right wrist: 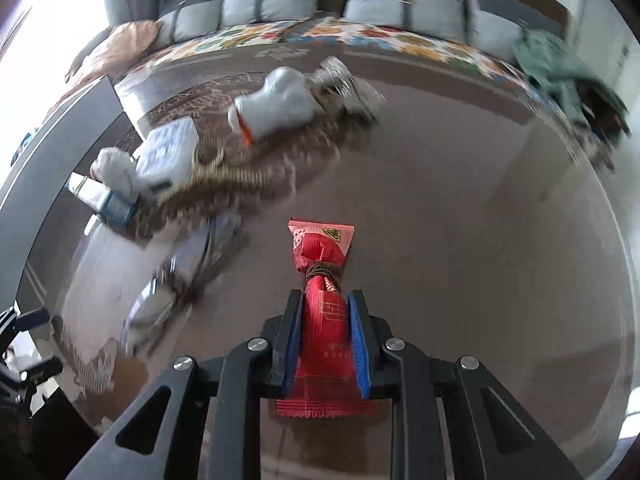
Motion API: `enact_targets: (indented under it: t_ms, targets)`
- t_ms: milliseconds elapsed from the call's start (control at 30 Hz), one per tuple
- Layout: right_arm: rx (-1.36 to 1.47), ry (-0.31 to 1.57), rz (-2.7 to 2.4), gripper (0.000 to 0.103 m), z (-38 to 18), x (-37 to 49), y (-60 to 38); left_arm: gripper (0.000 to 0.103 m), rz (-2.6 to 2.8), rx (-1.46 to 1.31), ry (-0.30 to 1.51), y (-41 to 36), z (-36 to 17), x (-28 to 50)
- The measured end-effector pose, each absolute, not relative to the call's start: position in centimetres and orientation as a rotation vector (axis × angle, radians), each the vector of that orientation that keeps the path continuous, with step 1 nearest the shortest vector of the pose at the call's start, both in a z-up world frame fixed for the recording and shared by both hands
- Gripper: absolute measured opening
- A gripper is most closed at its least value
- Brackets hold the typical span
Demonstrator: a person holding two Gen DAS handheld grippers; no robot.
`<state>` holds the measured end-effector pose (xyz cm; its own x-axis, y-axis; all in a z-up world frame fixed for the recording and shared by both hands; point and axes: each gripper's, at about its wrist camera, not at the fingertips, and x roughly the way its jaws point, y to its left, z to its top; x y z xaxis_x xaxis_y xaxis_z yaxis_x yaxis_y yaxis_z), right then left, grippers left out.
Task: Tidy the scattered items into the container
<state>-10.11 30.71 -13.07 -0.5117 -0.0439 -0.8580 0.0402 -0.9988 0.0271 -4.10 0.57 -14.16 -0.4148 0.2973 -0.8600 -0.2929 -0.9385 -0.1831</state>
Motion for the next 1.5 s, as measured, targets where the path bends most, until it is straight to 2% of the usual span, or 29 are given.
enact_targets:
  t_ms: [100,133,167,267,467,700,800,1067,1267,1367,1500]
  targets:
    - [1.472,-0.140,-2.760,0.032,-13.5,-7.8,31.0,0.092,2.381,-1.441,0.054,1.4,-14.0,-3.8]
    - [1.442,-0.193,-2.788,0.045,-13.4,-7.2,31.1,0.092,2.392,-1.429,0.072,1.5,-13.8,-3.6]
    - [1.418,-0.226,-2.820,0.051,-13.1,-6.6,31.2,0.092,2.396,-1.423,0.081,1.6,-13.6,-3.5]
    - [1.374,-0.248,-2.888,0.052,-12.2,-5.3,31.1,0.092,2.399,-1.417,0.105,1.8,-13.5,-3.3]
    - [1.362,-0.030,-3.077,0.052,-11.2,-2.3,30.8,0.092,2.391,-1.424,0.123,2.1,-13.8,-3.4]
    - [1.356,-0.353,-3.082,0.052,-12.8,1.7,32.9,0.092,2.408,-1.411,0.149,2.3,-13.6,-3.1]
    - [1.336,-0.409,-3.074,0.052,-12.9,2.8,32.6,0.092,2.409,-1.416,0.159,2.4,-13.6,-3.1]
    - [1.453,-0.419,-3.065,0.052,-15.1,4.1,31.2,0.092,2.417,-1.440,0.140,2.0,-13.9,-3.3]
    - [1.439,-0.381,-3.089,0.053,-15.2,4.5,30.7,0.092,2.427,-1.478,0.142,1.9,-14.3,-3.5]
    - [1.424,-0.397,-3.082,0.059,-15.2,4.5,30.7,0.092,2.430,-1.518,0.157,2.0,-14.8,-3.6]
    - [1.389,-0.432,-3.072,0.061,-15.2,4.7,30.9,0.093,2.428,-1.534,0.181,2.2,-15.0,-3.8]
